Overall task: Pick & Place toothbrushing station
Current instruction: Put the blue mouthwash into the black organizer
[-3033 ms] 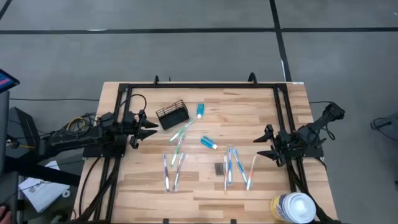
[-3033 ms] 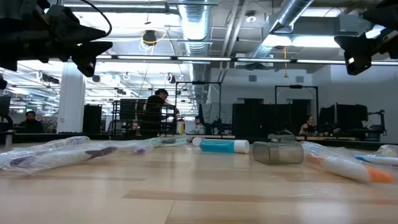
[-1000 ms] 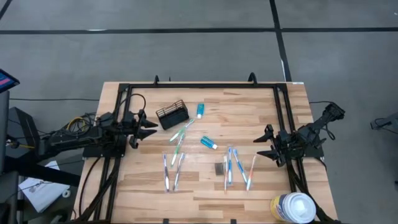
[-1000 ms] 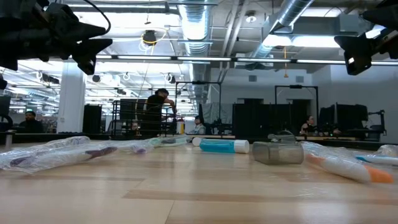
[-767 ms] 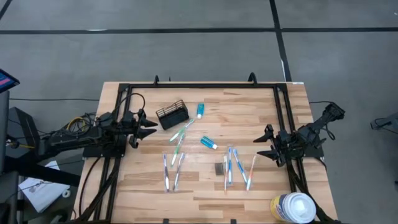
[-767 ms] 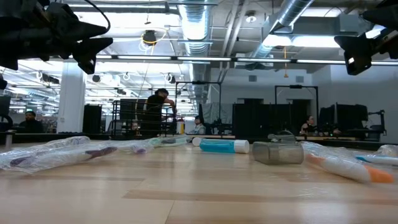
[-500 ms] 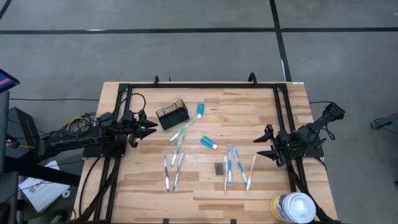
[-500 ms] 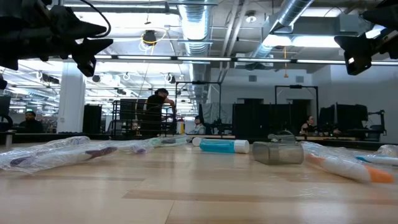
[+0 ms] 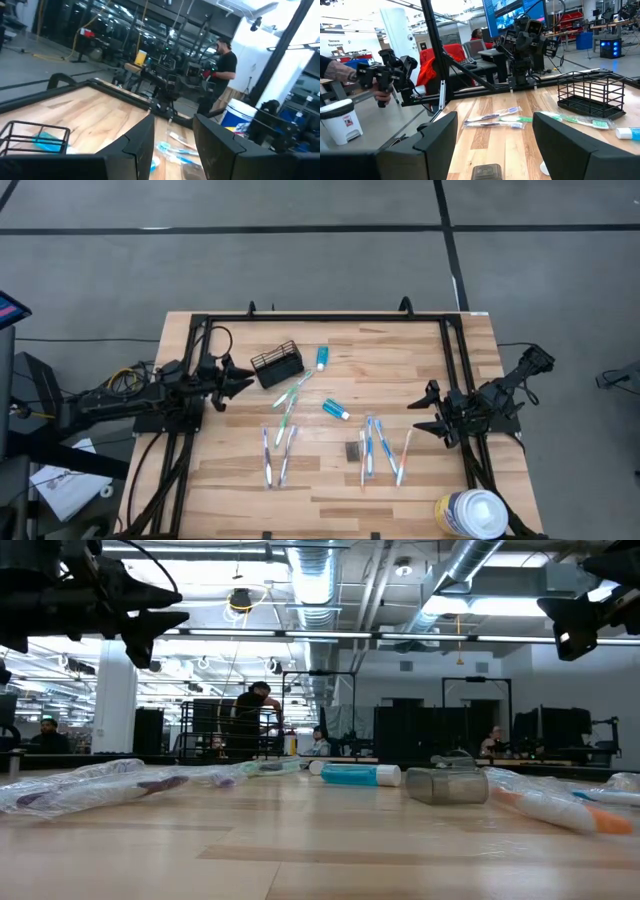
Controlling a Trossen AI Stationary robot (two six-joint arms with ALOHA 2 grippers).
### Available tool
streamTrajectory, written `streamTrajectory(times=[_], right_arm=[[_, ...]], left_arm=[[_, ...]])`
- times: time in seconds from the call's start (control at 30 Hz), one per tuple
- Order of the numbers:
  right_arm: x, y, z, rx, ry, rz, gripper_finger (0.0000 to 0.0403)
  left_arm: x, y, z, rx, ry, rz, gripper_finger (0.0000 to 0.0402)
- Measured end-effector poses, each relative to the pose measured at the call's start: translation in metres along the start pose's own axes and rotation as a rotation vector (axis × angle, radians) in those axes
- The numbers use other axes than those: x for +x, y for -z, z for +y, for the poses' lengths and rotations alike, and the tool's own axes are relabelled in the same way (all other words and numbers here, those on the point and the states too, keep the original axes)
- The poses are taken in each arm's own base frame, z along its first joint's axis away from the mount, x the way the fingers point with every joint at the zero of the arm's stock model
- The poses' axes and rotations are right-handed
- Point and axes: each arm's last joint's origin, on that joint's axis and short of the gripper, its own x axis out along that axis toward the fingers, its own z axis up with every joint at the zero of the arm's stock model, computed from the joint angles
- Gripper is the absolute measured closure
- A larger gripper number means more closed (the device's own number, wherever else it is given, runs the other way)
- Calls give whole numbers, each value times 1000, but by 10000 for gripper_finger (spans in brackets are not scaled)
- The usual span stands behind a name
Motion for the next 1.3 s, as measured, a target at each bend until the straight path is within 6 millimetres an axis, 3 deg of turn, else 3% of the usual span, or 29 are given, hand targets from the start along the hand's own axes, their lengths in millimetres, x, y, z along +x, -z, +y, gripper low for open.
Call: streamTrajectory(times=[0.27, 0.43, 0.63, 0.77, 0.87, 0.97, 1.07, 1.3], right_arm=[[0, -2, -1, -75, 13, -19, 155], [0, -9, 0, -66, 14, -86, 155], [-10, -48, -7, 286, 112, -484, 155], [-17, -67, -14, 358, 206, -629, 155], [-20, -80, -17, 388, 260, -697, 155], [-17, -87, -20, 407, 329, -724, 155], [-14, -101, -19, 462, 247, -746, 155], [14, -147, -9, 358, 275, -653, 155]], left_arm=[[4, 1, 2, -59, -26, 1, 270], [6, -8, -1, -86, -3, -98, 270], [4, -26, -10, -211, 117, -282, 270], [6, -44, -17, -352, 205, -375, 270], [13, -56, -22, -323, 213, -410, 270], [24, -65, -25, -304, 223, -382, 270], [40, -72, -28, -303, 256, -317, 270], [107, -71, -33, -281, 174, 86, 270]])
